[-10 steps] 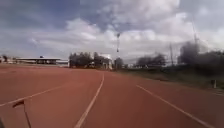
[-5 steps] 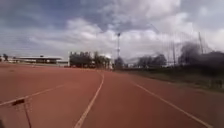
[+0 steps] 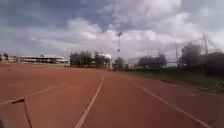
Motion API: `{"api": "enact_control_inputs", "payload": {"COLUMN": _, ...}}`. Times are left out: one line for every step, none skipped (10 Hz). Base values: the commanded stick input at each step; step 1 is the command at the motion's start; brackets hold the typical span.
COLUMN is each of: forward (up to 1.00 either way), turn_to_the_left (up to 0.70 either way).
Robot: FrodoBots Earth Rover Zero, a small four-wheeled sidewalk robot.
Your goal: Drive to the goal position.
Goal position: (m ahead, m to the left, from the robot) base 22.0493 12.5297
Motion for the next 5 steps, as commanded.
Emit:
{"api": "enact_control_inputs", "payload": {"forward": 0.7, "turn_to_the_left": 0.0}}
{"api": "enact_control_inputs", "payload": {"forward": 0.7, "turn_to_the_left": 0.0}}
{"api": "enact_control_inputs", "payload": {"forward": 0.7, "turn_to_the_left": 0.0}}
{"api": "enact_control_inputs", "payload": {"forward": 0.7, "turn_to_the_left": 0.0}}
{"api": "enact_control_inputs", "payload": {"forward": 0.7, "turn_to_the_left": 0.0}}
